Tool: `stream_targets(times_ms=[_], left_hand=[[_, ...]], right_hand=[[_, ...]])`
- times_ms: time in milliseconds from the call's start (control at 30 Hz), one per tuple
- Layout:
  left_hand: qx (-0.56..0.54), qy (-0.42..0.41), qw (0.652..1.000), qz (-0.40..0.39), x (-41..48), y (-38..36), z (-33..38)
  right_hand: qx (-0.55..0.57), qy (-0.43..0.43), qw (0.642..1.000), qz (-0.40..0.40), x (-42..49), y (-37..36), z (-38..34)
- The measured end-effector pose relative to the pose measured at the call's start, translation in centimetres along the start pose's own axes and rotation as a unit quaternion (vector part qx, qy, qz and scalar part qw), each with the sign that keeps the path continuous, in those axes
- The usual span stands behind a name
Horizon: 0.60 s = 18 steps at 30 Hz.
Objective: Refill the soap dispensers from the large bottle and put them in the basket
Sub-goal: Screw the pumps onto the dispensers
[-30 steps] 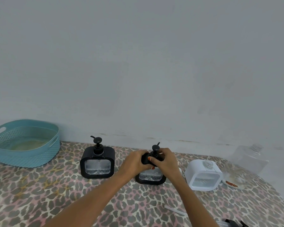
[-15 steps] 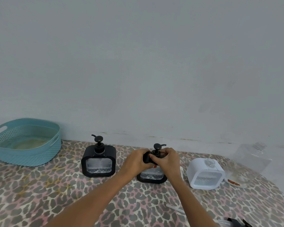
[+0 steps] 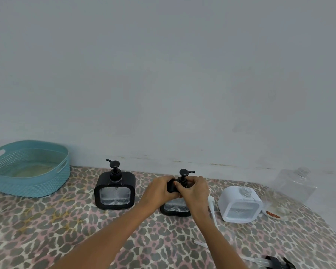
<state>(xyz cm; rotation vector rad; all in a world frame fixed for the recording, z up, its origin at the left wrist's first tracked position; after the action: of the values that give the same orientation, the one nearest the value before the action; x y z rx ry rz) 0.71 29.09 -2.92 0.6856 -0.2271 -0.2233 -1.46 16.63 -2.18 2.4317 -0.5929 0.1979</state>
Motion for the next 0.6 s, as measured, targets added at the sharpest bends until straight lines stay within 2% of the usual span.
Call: stream_targets(times_ms=[233,400,500,600], left_hand=[[0.017,-0.001,1.000,-0.007,-0.1,0.1,0.1],[0.023,0.004,1.000,-0.016,-0.2,0.1,0.2],[0.022,0.007,1.000,-0.015,-0.2,0.2,0.3],[0.023,0.010,1.000,-0.016,-0.3,0.3,0.5]], right_hand=[[-0.014,0.025,0.992,-0.120,0.3,1.5,0.7],[-0.005,-0.007,0.993,-0.118,2.1,4.7,3.0],[-0.151,-0.017,0.981,-0.123,3.2,5.2,4.4],[-0.351,0.020,0.927,-0.128,3.6,5.0,4.6]])
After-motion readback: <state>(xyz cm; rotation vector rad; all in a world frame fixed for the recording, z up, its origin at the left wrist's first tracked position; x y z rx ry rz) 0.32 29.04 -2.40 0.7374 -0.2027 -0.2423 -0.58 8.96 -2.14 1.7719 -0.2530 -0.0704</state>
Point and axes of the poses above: each hand's wrist, its own x-axis towards the middle knuckle, its own y-axis out of the back of the hand, z = x × y, the point moved 5 cm from there along x, towards the middle knuckle, and after that the axes turned 2 degrees about y, right-handed, at the moved point
